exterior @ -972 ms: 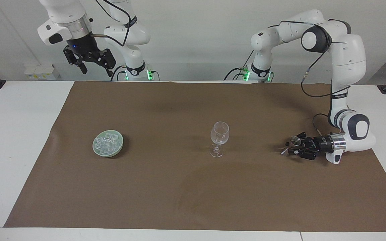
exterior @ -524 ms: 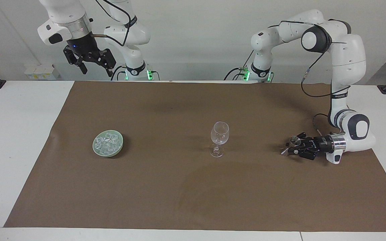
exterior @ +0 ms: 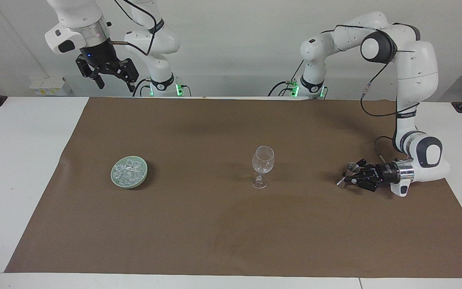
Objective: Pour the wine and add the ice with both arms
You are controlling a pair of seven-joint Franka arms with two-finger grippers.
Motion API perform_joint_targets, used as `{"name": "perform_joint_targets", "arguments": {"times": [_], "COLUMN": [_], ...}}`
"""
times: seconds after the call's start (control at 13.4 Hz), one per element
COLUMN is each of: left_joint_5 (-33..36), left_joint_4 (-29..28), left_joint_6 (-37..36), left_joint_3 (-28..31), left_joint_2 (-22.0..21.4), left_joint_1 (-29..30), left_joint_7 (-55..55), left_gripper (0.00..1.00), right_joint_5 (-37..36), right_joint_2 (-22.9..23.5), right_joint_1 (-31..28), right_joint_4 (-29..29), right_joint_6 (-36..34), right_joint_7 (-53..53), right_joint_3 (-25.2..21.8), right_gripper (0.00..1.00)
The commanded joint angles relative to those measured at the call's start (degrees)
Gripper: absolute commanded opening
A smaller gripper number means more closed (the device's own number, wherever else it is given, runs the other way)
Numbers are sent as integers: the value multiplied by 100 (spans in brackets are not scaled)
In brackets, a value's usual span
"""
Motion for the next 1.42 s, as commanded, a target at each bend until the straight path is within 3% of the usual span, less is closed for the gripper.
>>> {"name": "perform_joint_targets", "arguments": {"times": [0.0,0.22,0.9,1.35], "left_joint_5": [-90,-98,-107,-107], "left_joint_4": [7,33,217,341], "left_joint_6": [-34,-43,-78,-26], "left_joint_3": [-3,-3,-134,-240], "left_joint_2": [44,44,-17,-254], "left_joint_1": [40,49,84,-4], "left_joint_7": [15,-125,-1057,-1101], "left_gripper": [10,0,0,0], "right_joint_5": [-66,-75,-75,-66], "right_joint_2": [-115,-115,-115,-115], "right_joint_1": [12,12,12,12], "right_joint_4": [-139,-139,-139,-130], "right_joint_6": [4,4,13,12], "right_joint_7": [-106,-114,-114,-106], "right_joint_3": [-5,-5,-5,-5], "right_gripper": [100,100,100,100]}}
